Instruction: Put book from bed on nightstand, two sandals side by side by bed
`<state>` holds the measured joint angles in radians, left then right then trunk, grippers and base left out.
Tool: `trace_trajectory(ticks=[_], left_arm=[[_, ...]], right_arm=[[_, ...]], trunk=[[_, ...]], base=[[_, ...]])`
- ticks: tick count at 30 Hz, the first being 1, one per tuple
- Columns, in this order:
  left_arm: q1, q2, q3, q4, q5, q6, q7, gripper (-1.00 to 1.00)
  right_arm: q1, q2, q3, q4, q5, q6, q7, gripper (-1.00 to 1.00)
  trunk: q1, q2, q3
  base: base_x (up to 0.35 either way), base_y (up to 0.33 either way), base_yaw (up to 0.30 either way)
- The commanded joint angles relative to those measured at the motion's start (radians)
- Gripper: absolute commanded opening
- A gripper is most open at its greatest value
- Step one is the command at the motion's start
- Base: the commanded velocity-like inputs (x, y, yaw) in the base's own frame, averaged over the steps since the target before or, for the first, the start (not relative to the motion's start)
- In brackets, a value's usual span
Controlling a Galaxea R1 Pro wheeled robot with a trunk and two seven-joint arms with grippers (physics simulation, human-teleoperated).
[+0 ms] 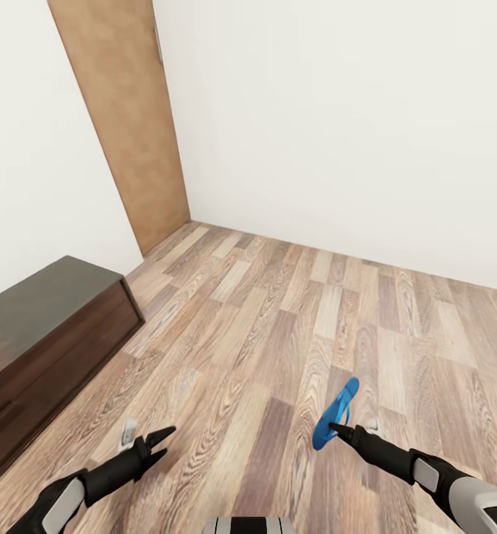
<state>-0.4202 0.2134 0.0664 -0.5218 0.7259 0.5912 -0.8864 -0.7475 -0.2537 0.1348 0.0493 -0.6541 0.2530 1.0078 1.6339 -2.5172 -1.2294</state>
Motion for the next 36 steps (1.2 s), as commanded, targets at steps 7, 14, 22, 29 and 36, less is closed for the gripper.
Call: trace_trajectory(ticks=[7, 14, 22, 29, 36], left_arm=[[0.000, -0.010, 0.000, 0.000, -0.002, 0.006, 0.001, 1.00], [0.000, -0.025, 0.000, 0.000, -0.004, 0.006, 0.001, 1.00], [0.000, -0.028, 0.000, 0.000, -0.004, 0.006, 0.001, 1.00], [0.000, -0.029, 0.000, 0.000, -0.003, 0.006, 0.003, 1.00], [0.000, -0.029, 0.000, 0.000, -0.003, 0.006, 0.005, 1.00]], right_arm=[[-0.002, 0.000, 0.007, 0.003, -0.012, 0.007, 0.005, -1.00], [-0.001, 0.002, 0.008, 0.003, -0.011, 0.008, 0.004, -1.00], [-0.002, 0.002, 0.008, 0.003, -0.012, 0.007, 0.004, -1.00], [-0.001, 0.002, 0.008, 0.003, -0.012, 0.008, 0.003, -1.00], [-0.001, 0.002, 0.008, 0.003, -0.012, 0.009, 0.003, -1.00]], trunk=[[-0.003, 0.001, 0.026], [-0.006, 0.003, 0.053], [-0.010, 0.005, 0.084], [-0.013, 0.007, 0.111], [-0.016, 0.008, 0.139]], base=[[0.000, 0.000, 0.000], [0.000, 0.000, 0.000], [0.000, 0.000, 0.000], [0.000, 0.000, 0.000], [0.000, 0.000, 0.000]])
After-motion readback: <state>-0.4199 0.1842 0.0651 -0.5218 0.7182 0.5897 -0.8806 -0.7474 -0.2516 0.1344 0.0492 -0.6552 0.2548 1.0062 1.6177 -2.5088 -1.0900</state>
